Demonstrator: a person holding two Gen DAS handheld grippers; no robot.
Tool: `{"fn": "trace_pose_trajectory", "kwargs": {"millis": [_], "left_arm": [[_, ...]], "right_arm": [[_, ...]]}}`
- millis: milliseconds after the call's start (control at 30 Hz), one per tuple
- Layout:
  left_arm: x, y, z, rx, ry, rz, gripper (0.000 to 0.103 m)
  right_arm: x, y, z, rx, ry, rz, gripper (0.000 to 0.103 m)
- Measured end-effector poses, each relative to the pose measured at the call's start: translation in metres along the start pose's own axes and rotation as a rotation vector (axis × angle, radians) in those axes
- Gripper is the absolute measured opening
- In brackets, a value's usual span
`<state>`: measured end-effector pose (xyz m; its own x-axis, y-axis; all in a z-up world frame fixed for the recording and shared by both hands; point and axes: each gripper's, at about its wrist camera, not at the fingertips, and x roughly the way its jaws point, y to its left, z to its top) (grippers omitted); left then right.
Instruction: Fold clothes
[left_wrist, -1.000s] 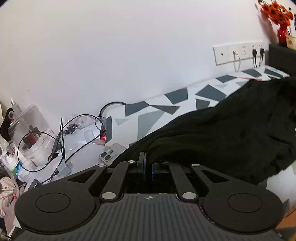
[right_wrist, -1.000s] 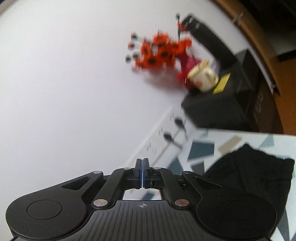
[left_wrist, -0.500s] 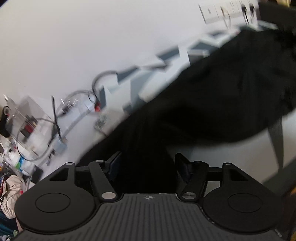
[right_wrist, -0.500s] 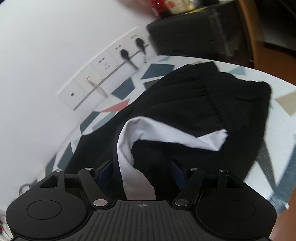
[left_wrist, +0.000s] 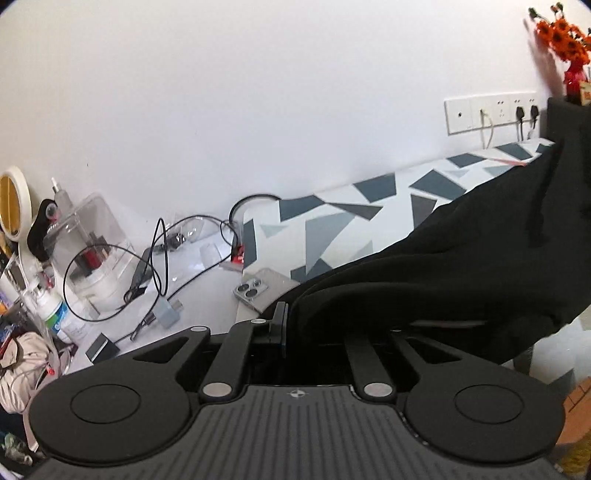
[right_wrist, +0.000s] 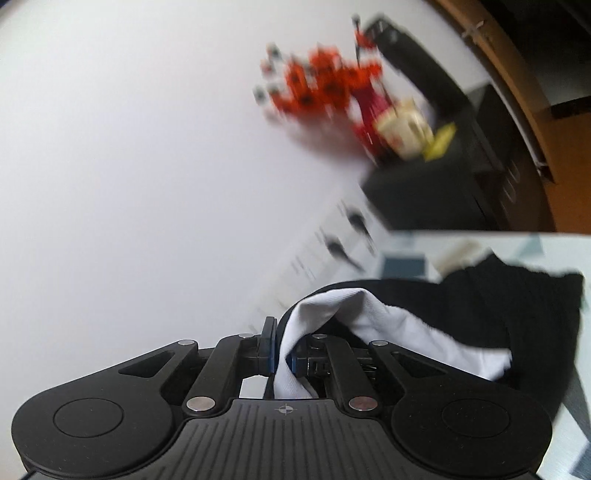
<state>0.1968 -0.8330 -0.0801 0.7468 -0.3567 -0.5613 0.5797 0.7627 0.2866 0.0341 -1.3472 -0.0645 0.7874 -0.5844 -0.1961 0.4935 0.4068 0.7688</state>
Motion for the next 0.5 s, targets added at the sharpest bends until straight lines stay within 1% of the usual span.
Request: {"fn": "trace_pose_trajectory", "kwargs": {"millis": [33, 133, 200, 267, 333, 367, 400, 433, 500], "left_arm": [[-0.001, 0.003, 0.000, -0.012, 0.007, -0.015, 0.009], [0.007, 0.004, -0.006, 0.011, 0.096, -0.123, 0.012], [0.012, -0.006, -0.015, 0.078, 0.144, -0.153, 0.019], [0.017, -0.018, -0.022, 0.111, 0.142, -0.148, 0.025], [0.022, -0.029, -0.028, 0.144, 0.140, -0.143, 0.037], [0.024, -0.035, -0.032, 0.160, 0.138, -0.140, 0.040], [0.025, -0.040, -0.032, 0.170, 0.131, -0.139, 0.047], [0.024, -0.044, -0.032, 0.181, 0.126, -0.128, 0.061], [0.023, -0.054, -0.031, 0.205, 0.103, -0.111, 0.072]], "right_arm": [[-0.002, 0.001, 0.006, 0.008, -0.021, 0.011, 0.006], [-0.004, -0.001, 0.014, 0.016, -0.040, -0.003, 0.006], [-0.003, -0.007, 0.015, 0.045, -0.023, -0.006, 0.006], [-0.001, -0.012, 0.016, 0.069, -0.005, -0.011, 0.006], [0.006, -0.012, 0.012, 0.061, 0.015, -0.024, 0.006], [0.010, -0.011, 0.009, 0.059, 0.022, -0.027, 0.006], [0.013, -0.010, 0.006, 0.057, 0.030, -0.030, 0.006], [0.017, -0.008, 0.004, 0.053, 0.036, -0.034, 0.006], [0.022, -0.003, 0.002, 0.043, 0.045, -0.040, 0.006]]}}
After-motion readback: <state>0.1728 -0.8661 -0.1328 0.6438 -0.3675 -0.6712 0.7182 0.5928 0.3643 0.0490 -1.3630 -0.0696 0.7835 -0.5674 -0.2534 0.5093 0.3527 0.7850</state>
